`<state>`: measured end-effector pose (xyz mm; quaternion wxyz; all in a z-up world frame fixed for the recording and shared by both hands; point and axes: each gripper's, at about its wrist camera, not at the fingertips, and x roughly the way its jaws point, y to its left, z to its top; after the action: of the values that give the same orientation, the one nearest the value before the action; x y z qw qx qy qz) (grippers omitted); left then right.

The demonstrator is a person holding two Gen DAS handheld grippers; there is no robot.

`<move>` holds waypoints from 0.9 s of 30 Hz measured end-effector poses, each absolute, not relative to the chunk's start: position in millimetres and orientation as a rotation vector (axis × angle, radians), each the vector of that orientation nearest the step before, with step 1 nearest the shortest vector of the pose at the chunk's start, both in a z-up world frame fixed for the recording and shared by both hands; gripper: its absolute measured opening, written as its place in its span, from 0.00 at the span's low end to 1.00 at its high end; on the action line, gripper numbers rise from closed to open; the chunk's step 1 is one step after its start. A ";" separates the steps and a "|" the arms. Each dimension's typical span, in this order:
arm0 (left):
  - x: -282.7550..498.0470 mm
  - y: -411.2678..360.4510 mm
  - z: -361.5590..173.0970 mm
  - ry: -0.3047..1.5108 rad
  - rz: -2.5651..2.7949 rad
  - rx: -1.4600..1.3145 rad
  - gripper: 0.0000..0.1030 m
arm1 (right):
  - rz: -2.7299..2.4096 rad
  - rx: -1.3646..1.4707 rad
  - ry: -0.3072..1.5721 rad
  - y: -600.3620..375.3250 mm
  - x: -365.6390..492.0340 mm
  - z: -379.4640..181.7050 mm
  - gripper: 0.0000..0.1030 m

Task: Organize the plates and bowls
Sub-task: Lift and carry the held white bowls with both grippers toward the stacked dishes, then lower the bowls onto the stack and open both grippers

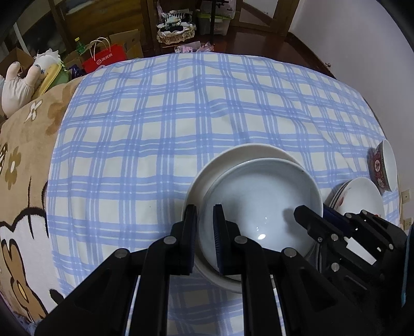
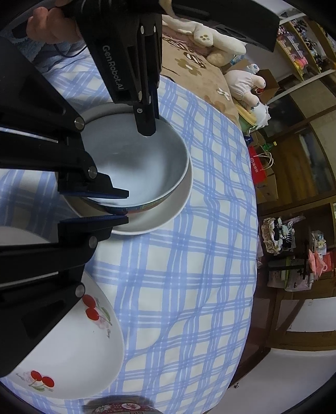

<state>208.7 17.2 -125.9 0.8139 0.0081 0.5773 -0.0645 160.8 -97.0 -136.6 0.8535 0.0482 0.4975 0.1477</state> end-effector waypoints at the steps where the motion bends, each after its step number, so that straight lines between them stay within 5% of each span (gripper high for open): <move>1: 208.5 17.0 -125.3 1.226 -0.135 0.021 0.12 | 0.310 0.100 1.039 -97.0 160.4 -135.6 0.13; 20: 208.8 20.1 -123.8 1.219 -0.138 -0.002 0.15 | 0.309 0.130 1.044 -98.6 161.2 -129.6 0.15; 27: 206.9 19.8 -121.6 1.210 -0.131 0.001 0.17 | 0.274 0.156 1.018 -107.0 161.1 -118.2 0.25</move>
<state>206.9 19.8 -121.6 0.8204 0.0007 0.5685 -0.0616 161.1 -107.0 -118.2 0.8613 0.0743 0.4854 0.1307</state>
